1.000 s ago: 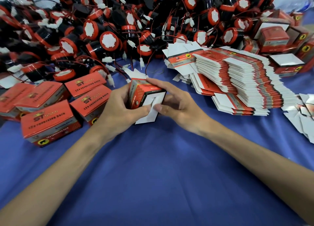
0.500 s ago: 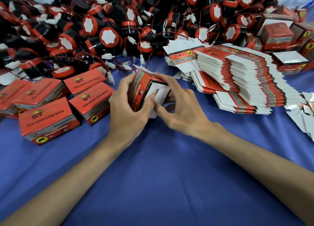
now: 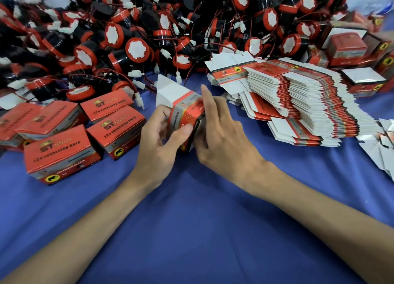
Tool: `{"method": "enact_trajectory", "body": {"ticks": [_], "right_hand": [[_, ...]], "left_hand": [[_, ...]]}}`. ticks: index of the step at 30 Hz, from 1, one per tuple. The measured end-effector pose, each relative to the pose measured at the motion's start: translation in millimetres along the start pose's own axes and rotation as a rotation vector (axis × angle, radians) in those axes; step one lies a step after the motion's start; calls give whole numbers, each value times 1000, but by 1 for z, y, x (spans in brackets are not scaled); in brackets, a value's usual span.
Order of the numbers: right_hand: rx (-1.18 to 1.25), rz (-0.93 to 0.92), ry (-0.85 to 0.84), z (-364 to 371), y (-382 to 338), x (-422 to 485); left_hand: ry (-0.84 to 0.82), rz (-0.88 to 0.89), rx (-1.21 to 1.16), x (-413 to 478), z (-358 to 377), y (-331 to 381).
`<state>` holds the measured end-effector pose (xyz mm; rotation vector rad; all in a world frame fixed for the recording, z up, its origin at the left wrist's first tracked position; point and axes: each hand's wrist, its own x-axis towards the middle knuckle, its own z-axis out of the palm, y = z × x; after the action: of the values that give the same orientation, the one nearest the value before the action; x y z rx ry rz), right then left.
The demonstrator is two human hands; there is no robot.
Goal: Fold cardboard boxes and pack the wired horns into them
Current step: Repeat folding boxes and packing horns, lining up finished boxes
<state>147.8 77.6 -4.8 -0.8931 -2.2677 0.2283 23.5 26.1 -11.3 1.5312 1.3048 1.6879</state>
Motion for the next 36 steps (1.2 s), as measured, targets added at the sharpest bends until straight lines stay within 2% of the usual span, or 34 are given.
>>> {"method": "enact_trajectory", "body": {"ticks": [6,8,12,16,19,21,23,27,29,31,34,36], "right_hand": [[87,0,-8,-3,13,5],[189,-17,-65,-4,18,2],[318,-25,-212,-9,22,-1],[315,-101,-241,-9,21,-1],[285,-119,-214,-8,14,-2],[241,-155,-184,-6,10,-2],[187,-190,-162,-4,10,-2],[185,-167,-105,3,10,0],[248,-187,-114,4,16,1],[390,-181,-195,2,25,1],[711,0,-353,0,32,2],[732,23,-367,0,32,5]], "left_hand": [[-36,-47,46,-3,3,0],[-27,-47,35,-2,1,-1],[-76,-123,-119,3,-7,-4],[-176,-220,-260,2,-12,-6],[-227,-255,-241,5,-14,-2],[-251,-222,-139,6,-11,1],[-227,-176,-33,7,-7,1],[-152,-138,0,5,-7,2],[-92,-111,33,4,-8,1],[-27,-94,33,4,-9,0],[-11,-132,-44,4,-11,-1],[-45,-137,-60,3,-12,-2]]}}
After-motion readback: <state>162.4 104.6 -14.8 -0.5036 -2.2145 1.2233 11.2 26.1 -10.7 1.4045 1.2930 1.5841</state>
